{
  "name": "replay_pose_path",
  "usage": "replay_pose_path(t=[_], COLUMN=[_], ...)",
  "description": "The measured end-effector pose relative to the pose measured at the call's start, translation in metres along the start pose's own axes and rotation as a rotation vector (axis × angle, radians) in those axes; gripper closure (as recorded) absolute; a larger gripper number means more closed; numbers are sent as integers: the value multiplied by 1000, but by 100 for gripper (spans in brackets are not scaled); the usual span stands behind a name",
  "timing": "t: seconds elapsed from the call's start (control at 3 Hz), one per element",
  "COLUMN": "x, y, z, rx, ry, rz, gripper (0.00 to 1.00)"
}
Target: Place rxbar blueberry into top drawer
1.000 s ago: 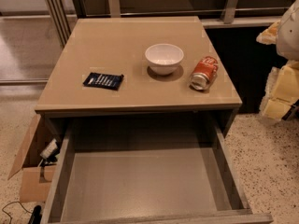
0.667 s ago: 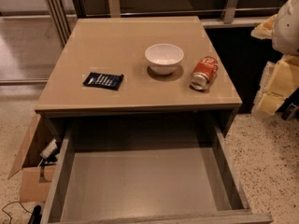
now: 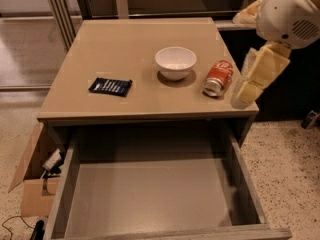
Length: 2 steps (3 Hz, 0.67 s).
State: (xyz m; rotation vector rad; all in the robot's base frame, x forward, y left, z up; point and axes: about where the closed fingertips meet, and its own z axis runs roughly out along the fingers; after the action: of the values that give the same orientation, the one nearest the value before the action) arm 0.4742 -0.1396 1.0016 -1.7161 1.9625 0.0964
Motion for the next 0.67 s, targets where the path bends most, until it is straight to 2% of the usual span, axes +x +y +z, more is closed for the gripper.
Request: replay_pose_path(t=[0.33, 0.67], x=[-32, -34], y=[2, 2], z=[11, 9], rx=[-32, -22], ry=[-89, -98], rz=[2, 4], gripper=[0, 0])
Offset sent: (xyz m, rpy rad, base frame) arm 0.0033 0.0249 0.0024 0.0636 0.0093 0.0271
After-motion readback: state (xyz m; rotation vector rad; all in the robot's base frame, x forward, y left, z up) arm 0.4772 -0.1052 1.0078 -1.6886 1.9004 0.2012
